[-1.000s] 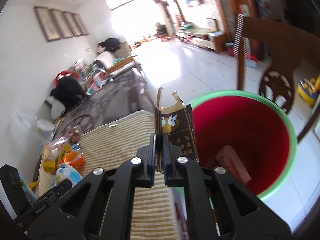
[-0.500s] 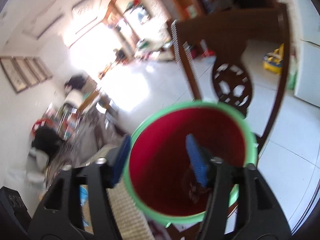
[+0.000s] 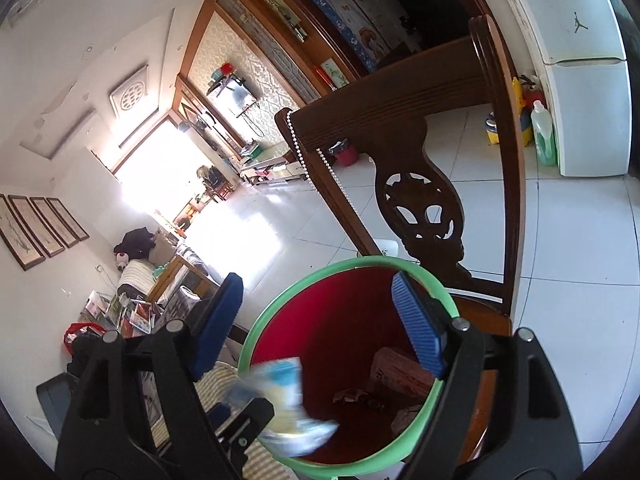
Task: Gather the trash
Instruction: 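Open the left gripper to drop the milk pouch into the red bucket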
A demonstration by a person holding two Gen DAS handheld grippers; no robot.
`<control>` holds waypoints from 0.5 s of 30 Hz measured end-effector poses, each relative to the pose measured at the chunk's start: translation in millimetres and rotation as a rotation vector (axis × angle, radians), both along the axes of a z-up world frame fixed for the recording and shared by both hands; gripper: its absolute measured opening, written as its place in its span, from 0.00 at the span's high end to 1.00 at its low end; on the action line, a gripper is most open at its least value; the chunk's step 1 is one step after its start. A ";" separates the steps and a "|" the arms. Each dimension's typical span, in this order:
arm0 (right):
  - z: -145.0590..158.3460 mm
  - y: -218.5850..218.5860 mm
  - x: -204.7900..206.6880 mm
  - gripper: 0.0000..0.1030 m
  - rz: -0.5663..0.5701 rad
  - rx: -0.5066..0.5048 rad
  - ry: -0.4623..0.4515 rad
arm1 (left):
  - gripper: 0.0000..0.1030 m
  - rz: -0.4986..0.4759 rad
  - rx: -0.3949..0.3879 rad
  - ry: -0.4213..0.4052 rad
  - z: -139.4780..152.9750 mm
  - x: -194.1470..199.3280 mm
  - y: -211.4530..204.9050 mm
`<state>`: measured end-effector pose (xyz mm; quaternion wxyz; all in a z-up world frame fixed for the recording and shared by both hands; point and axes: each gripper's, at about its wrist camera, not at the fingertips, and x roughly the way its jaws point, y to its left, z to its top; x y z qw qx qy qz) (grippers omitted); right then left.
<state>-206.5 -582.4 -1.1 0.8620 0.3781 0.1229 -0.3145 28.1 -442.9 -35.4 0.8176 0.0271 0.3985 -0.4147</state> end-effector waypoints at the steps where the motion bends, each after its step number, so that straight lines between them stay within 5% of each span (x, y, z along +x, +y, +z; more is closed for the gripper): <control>1: 0.3 0.8 -0.2 0.25 -0.002 -0.004 0.002 | 0.25 0.009 -0.015 -0.024 4.9 -3.8 6.3; 8: -0.9 7.0 7.8 0.24 0.031 -0.016 0.038 | 0.23 0.120 -0.081 -0.079 30.0 -18.4 65.9; 15: 0.2 26.8 26.7 0.21 0.115 -0.042 0.081 | 0.22 0.306 -0.113 -0.032 28.4 -18.4 154.9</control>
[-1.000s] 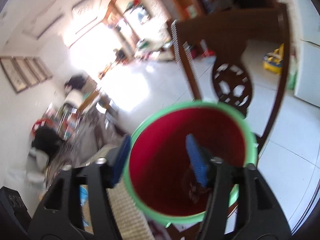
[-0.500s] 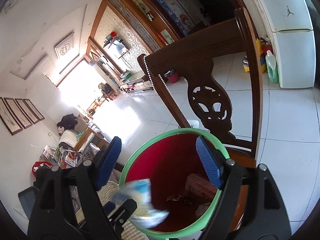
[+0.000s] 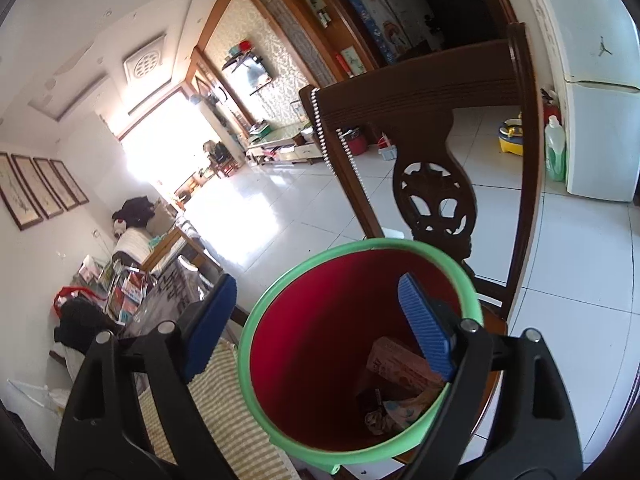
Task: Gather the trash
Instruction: 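Open the left gripper to drop the milk pouch into the red bucket, then grasp the white Yili milk carton with the left gripper while the right grasps the orange chip bag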
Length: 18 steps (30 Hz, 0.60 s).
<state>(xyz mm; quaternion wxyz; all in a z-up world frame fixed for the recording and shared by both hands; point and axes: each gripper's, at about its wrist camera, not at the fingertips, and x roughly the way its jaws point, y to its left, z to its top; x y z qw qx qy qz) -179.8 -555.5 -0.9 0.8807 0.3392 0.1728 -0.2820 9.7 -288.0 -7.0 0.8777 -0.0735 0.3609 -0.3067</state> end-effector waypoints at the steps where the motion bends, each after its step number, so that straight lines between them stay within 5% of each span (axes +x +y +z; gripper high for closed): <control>1: 0.3 5.1 4.4 0.21 0.017 -0.003 0.007 | 0.22 0.040 -0.007 0.013 -1.9 -0.4 20.3; 18: -4.2 163.0 118.2 0.18 0.478 -0.074 0.167 | 0.22 0.526 0.057 0.124 -43.2 -16.6 264.4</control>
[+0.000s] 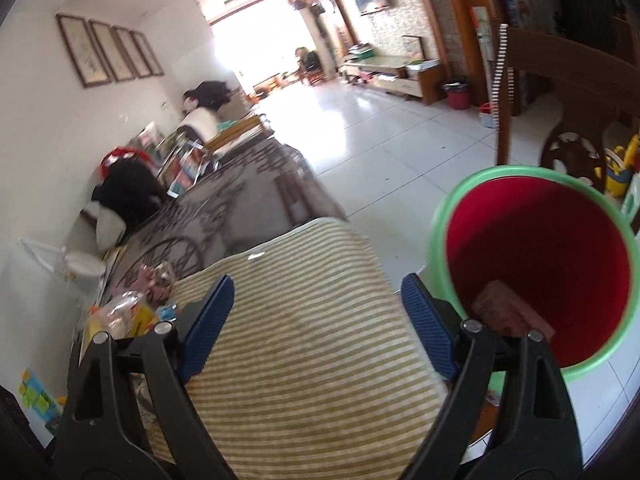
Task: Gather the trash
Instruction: 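Grasp the white Yili milk carton with the left gripper while the right grasps the orange chip bag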
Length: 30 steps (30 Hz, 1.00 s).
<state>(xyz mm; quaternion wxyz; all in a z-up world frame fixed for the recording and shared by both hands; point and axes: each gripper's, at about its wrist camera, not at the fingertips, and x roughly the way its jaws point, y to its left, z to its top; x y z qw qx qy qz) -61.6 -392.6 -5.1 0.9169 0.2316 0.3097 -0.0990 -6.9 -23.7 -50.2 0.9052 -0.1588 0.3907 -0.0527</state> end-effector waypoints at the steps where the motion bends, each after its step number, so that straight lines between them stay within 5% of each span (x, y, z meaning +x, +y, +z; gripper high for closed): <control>1: -0.3 9.8 6.1 0.17 0.022 -0.002 0.007 | 0.22 0.020 0.001 0.021 -6.2 -0.1 11.2; 9: -8.8 75.9 41.2 0.17 0.170 -0.023 0.064 | 0.22 0.074 -0.068 0.109 -34.8 12.8 53.3; 20: -25.8 128.0 71.7 0.16 0.292 -0.026 0.116 | 0.24 -0.004 -0.077 0.219 -67.3 66.7 33.2; 26: -45.9 147.3 90.7 0.15 0.350 0.070 0.159 | 0.41 0.030 -0.131 0.232 -82.9 74.8 47.2; 30: -64.9 150.7 104.7 0.15 0.368 0.201 0.188 | 0.42 0.057 -0.140 0.227 -82.5 67.7 54.7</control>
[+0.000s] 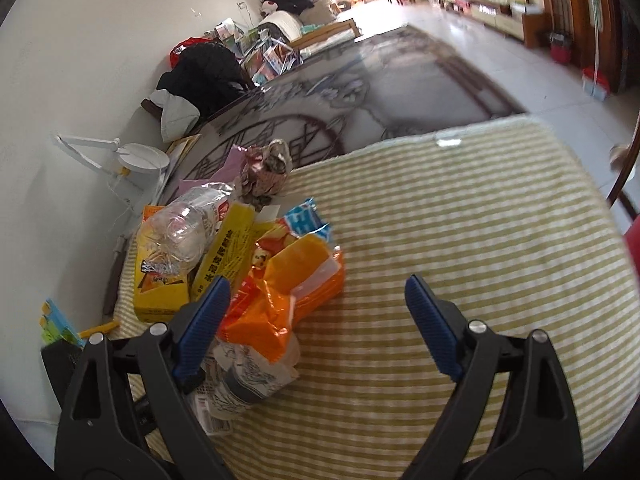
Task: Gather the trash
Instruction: 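Grasp the white Yili milk carton with the left gripper while the right grasps the orange chip bag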
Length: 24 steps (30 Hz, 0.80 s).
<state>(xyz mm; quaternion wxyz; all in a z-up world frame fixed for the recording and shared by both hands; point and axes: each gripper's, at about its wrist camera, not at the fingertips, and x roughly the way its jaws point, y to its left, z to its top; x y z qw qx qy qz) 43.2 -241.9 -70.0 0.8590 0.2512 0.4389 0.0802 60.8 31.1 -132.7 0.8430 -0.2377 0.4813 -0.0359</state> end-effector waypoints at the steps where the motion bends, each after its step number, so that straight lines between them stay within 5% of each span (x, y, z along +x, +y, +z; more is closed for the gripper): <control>1: -5.2 0.3 2.7 0.15 0.001 0.041 0.012 | 0.42 0.009 0.004 0.001 0.6 -2.9 2.0; 9: -40.0 4.3 20.1 0.16 0.008 0.317 0.088 | 0.39 0.058 0.008 -0.010 0.3 -11.5 17.9; 13: -45.8 10.1 22.5 0.39 0.030 0.324 0.103 | 0.33 0.052 0.025 -0.053 8.8 -14.7 15.5; 19: -30.2 24.1 20.1 0.59 0.085 0.260 0.050 | 0.34 0.038 0.044 -0.056 8.1 -15.1 10.5; 24: -18.7 25.5 15.7 0.60 0.096 0.220 0.016 | 0.44 0.047 0.042 -0.047 6.6 -15.9 8.7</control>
